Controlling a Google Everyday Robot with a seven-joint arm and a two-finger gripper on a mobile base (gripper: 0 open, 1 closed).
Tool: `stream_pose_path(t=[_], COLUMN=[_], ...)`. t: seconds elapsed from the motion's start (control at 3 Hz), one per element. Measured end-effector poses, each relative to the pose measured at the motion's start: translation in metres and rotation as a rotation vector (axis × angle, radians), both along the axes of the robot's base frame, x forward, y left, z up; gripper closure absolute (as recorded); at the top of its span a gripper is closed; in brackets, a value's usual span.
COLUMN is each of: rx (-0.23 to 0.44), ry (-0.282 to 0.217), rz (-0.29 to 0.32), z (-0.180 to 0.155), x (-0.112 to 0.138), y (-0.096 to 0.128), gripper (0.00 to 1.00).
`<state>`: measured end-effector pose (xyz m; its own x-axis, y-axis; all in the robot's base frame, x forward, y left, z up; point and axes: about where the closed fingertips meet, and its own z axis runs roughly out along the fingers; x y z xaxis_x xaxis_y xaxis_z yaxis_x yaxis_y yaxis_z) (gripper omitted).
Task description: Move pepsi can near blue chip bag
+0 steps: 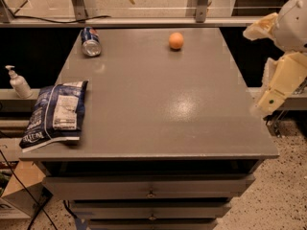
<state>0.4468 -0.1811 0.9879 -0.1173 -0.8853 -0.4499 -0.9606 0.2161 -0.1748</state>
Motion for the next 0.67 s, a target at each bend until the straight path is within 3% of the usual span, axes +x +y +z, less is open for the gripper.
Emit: stream_pose_path(t=[0.33,0.67], rx=[0.0,0.094], ry=[0.0,-0.016], rz=[0.0,-0.002], z=[0.0,0.0016], x=[0.0,0.0074], y=[0.0,0.008], gripper=[0.0,0.0])
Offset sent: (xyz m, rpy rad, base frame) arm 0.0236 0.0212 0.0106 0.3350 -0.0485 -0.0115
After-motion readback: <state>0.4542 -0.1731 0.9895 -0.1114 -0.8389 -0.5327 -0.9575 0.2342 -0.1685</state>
